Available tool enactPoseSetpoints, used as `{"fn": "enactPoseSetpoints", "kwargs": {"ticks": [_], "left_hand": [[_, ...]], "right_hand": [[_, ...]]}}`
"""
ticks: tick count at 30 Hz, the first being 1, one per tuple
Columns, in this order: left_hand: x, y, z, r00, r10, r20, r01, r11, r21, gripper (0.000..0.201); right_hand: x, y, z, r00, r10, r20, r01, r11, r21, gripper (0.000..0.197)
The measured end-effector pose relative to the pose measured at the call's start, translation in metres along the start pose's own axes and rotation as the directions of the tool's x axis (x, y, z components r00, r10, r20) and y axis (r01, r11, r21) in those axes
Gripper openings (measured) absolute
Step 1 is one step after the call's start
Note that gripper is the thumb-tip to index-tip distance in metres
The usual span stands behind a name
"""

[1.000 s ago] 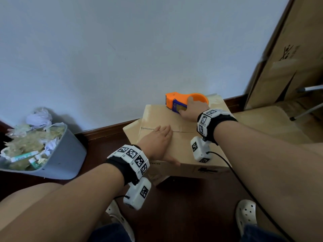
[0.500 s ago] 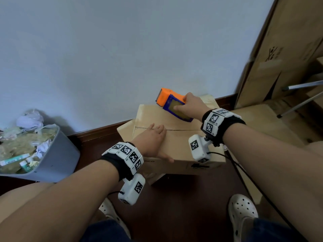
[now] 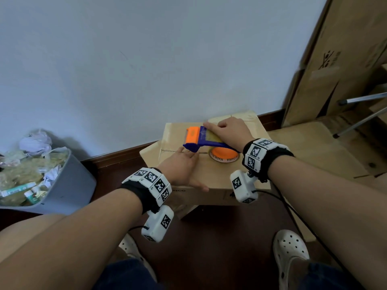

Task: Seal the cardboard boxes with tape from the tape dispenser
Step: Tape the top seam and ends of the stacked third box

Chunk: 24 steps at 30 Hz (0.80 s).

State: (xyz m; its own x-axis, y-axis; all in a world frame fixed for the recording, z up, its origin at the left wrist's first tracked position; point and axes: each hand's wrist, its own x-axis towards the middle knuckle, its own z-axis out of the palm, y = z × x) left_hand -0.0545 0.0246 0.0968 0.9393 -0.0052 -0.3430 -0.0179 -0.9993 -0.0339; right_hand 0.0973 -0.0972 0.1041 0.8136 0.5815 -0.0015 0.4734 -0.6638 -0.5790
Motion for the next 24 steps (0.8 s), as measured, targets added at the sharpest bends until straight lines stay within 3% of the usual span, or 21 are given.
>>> {"fn": "enactPoseSetpoints", "kwargs": {"ticks": [7,11,13,16,18,20,21,22,24], "left_hand": [[-0.001,-0.001,-0.002,1.000,-0.001,0.020,0.001,1.000,0.003,0.119],[-0.002,-0.001,0.000,1.000,0.004,0.022,-0.004,1.000,-0.001,0.118],[-0.002,-0.003,0.002,0.999,-0.003,0.051,0.008,0.996,-0.084,0.113],[0.001,-0.024,0.002,0.995,0.017,0.095,0.013,0.953,-0.302,0.077],[0.003,-0.046,-0.005,0.998,0.003,0.070,0.021,0.938,-0.346,0.050],[0.005,-0.065,-0.012,0.987,-0.158,-0.002,0.145,0.909,-0.391,0.034],[0.006,-0.073,-0.013,0.959,-0.280,-0.031,0.232,0.846,-0.480,0.029],[0.009,-0.078,-0.012,0.918,-0.394,-0.030,0.291,0.726,-0.624,0.026],[0.015,-0.076,-0.010,0.860,-0.502,0.096,0.296,0.336,-0.894,0.019]], "right_hand": [[0.008,0.000,0.007,0.999,-0.014,-0.033,0.017,0.995,0.103,0.064],[0.008,0.000,0.008,1.000,-0.004,-0.007,0.005,0.998,0.056,0.064],[0.008,-0.002,0.008,1.000,-0.002,-0.003,0.003,1.000,0.016,0.065],[0.007,-0.004,0.009,1.000,-0.016,-0.004,0.016,1.000,-0.026,0.066],[0.007,-0.002,0.010,1.000,-0.020,-0.004,0.020,1.000,-0.014,0.065],[0.008,0.000,0.010,1.000,-0.021,0.001,0.021,1.000,-0.002,0.065],[0.008,0.000,0.009,1.000,-0.021,0.003,0.021,1.000,0.003,0.065],[0.008,0.000,0.008,1.000,-0.019,0.004,0.019,1.000,0.007,0.065],[0.008,0.000,0.008,1.000,-0.015,0.008,0.015,1.000,0.017,0.065]]}}
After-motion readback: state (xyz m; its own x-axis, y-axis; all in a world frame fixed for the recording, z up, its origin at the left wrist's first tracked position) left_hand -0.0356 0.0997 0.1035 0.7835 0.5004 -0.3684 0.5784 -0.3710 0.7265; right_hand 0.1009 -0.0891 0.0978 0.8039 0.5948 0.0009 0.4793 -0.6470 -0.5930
